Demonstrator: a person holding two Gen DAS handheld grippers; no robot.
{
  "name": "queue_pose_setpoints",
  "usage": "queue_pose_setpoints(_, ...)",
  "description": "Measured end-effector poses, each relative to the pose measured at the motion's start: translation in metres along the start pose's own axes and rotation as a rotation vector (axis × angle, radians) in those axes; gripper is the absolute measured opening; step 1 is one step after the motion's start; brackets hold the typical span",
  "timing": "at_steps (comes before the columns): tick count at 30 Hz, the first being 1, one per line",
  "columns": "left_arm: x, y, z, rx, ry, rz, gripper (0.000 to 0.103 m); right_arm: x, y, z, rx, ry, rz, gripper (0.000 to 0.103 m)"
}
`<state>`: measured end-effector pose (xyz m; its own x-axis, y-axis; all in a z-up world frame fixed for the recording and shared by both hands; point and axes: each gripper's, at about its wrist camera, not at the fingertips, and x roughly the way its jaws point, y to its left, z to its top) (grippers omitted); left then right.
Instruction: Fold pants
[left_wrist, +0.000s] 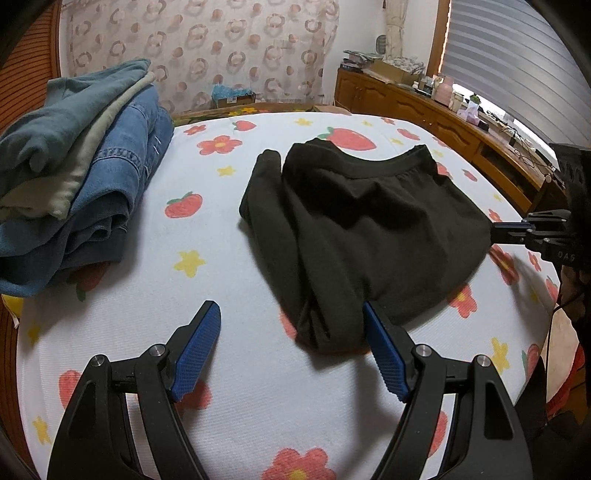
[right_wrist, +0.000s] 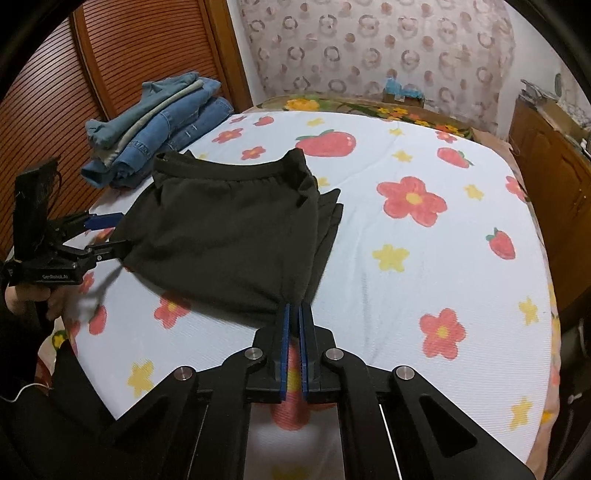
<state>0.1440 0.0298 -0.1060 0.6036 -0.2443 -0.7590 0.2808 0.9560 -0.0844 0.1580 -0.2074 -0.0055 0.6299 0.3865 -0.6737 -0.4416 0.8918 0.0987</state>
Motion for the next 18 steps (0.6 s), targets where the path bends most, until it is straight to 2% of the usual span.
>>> queue_pose_setpoints(4,0.001,0.0,0.0,0.004,-0.001,0.006,0.08,-0.004,-0.003,0.001,0.013,0.0,-0.026,0.004)
queue_pose_setpoints(7,0.001,0.0,-0.001,-0.002,-0.002,0.006,0.08,-0.009,-0.005,0.004,0.032,-0.008,-0.047,0.01)
queue_pose_setpoints(9,0.001,0.0,-0.001,-0.002,-0.002,0.006,0.08,-0.012,-0.004,0.007,0.031,-0.017,-0.05,0.017)
queue_pose_setpoints(11,0.001,0.0,-0.001,-0.002,-0.002,0.006,0.08,-0.011,-0.002,0.013,0.035,-0.026,-0.051,0.036)
queue_pose_setpoints(18,0.001,0.0,-0.001,-0.003,-0.003,0.005,0.081,0.012,0.007,0.038,0.026,-0.02,-0.046,0.042)
